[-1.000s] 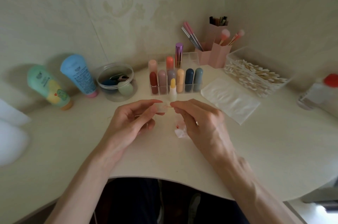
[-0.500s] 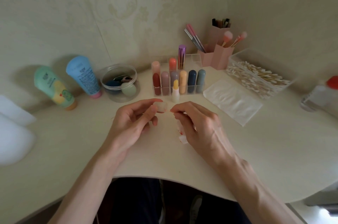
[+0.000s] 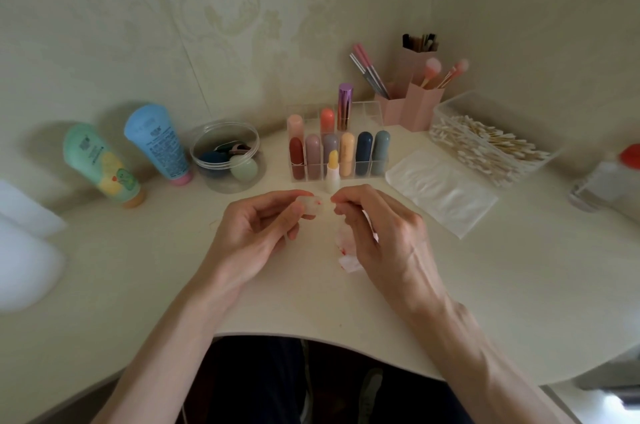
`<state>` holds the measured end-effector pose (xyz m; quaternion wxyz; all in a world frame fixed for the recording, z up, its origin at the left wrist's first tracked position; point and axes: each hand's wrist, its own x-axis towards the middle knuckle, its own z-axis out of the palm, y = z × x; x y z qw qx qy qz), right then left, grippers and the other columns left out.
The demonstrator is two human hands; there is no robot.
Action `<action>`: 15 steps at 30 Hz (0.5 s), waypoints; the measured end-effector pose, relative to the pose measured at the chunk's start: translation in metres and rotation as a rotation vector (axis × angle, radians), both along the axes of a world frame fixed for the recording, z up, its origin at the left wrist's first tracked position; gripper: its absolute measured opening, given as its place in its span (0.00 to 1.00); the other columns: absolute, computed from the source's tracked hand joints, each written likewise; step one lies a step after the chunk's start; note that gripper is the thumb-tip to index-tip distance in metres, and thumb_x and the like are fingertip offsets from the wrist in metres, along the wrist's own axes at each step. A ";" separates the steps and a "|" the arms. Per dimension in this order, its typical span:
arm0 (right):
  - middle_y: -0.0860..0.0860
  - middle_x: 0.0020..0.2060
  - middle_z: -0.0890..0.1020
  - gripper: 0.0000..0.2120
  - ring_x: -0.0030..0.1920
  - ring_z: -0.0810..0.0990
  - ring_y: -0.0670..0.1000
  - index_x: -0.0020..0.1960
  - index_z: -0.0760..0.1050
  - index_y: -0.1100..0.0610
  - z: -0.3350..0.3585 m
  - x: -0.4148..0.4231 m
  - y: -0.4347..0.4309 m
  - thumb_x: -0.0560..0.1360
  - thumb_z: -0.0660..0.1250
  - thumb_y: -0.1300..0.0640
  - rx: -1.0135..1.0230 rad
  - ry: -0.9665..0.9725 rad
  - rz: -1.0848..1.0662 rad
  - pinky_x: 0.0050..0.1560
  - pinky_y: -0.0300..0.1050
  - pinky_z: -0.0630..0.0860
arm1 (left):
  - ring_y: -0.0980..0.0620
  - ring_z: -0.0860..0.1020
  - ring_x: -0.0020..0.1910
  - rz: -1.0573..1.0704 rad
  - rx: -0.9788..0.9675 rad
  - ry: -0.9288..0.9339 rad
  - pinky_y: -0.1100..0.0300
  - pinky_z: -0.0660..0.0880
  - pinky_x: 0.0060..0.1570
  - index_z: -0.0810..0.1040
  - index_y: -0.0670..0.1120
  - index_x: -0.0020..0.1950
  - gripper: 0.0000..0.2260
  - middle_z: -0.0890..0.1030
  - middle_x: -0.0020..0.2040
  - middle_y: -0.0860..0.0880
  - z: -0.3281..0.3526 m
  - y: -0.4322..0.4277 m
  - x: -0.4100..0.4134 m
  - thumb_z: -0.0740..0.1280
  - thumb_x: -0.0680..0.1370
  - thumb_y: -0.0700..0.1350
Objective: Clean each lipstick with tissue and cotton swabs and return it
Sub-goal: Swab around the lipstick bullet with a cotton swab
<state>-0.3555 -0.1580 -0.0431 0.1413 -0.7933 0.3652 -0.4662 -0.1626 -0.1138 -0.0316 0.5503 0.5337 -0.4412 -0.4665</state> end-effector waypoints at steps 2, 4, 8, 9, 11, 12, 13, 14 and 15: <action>0.49 0.40 0.83 0.04 0.40 0.81 0.49 0.54 0.82 0.58 0.001 0.000 0.000 0.83 0.69 0.64 -0.030 0.009 -0.020 0.40 0.48 0.77 | 0.53 0.75 0.38 -0.006 0.003 -0.001 0.63 0.70 0.39 0.89 0.52 0.53 0.08 0.87 0.47 0.46 0.000 0.000 0.001 0.71 0.78 0.48; 0.47 0.37 0.82 0.03 0.38 0.79 0.47 0.53 0.82 0.57 0.002 0.000 0.001 0.83 0.70 0.62 -0.065 0.020 -0.050 0.39 0.46 0.76 | 0.54 0.74 0.38 -0.012 0.001 -0.005 0.65 0.69 0.37 0.89 0.51 0.54 0.08 0.87 0.46 0.46 -0.001 0.000 0.001 0.71 0.78 0.48; 0.44 0.35 0.78 0.03 0.36 0.74 0.44 0.53 0.82 0.57 0.003 0.001 0.002 0.83 0.70 0.61 -0.120 0.072 -0.107 0.35 0.45 0.74 | 0.54 0.75 0.39 -0.001 0.009 -0.004 0.64 0.70 0.39 0.88 0.50 0.56 0.09 0.87 0.47 0.44 -0.002 0.000 0.002 0.71 0.79 0.47; 0.45 0.35 0.78 0.03 0.37 0.74 0.46 0.53 0.82 0.57 0.002 0.000 0.001 0.83 0.70 0.61 -0.125 0.083 -0.117 0.34 0.47 0.74 | 0.54 0.76 0.39 0.001 0.008 -0.001 0.64 0.70 0.39 0.88 0.49 0.56 0.09 0.87 0.48 0.43 -0.002 0.000 0.003 0.71 0.79 0.46; 0.47 0.38 0.81 0.03 0.38 0.77 0.49 0.53 0.82 0.58 0.000 -0.001 -0.001 0.82 0.69 0.62 -0.119 0.098 -0.120 0.35 0.49 0.75 | 0.54 0.76 0.38 -0.003 -0.012 -0.005 0.65 0.69 0.34 0.87 0.47 0.56 0.09 0.87 0.48 0.42 -0.003 0.000 0.003 0.70 0.80 0.44; 0.47 0.40 0.82 0.04 0.40 0.78 0.50 0.54 0.83 0.58 -0.001 -0.002 -0.003 0.82 0.69 0.62 -0.110 0.098 -0.115 0.36 0.50 0.75 | 0.54 0.76 0.38 0.002 -0.024 -0.005 0.66 0.68 0.32 0.87 0.45 0.57 0.09 0.87 0.47 0.42 -0.003 0.001 0.003 0.69 0.80 0.44; 0.48 0.42 0.83 0.04 0.41 0.79 0.51 0.55 0.83 0.57 -0.001 -0.003 -0.003 0.82 0.69 0.63 -0.101 0.088 -0.109 0.37 0.49 0.76 | 0.54 0.77 0.37 0.014 -0.032 0.001 0.66 0.68 0.30 0.86 0.44 0.57 0.10 0.87 0.47 0.42 -0.003 0.000 0.004 0.69 0.79 0.44; 0.48 0.42 0.83 0.05 0.42 0.80 0.51 0.55 0.82 0.57 -0.002 -0.003 -0.003 0.82 0.69 0.63 -0.096 0.071 -0.109 0.39 0.48 0.76 | 0.53 0.77 0.37 0.027 -0.034 0.014 0.66 0.67 0.29 0.86 0.44 0.57 0.10 0.87 0.47 0.42 -0.002 0.000 0.004 0.69 0.79 0.44; 0.48 0.43 0.83 0.05 0.41 0.79 0.50 0.55 0.82 0.57 -0.001 -0.004 -0.003 0.83 0.68 0.63 -0.096 0.053 -0.111 0.39 0.47 0.76 | 0.53 0.77 0.37 0.036 -0.033 0.026 0.66 0.67 0.29 0.86 0.44 0.57 0.11 0.87 0.47 0.42 -0.002 0.000 0.004 0.69 0.78 0.45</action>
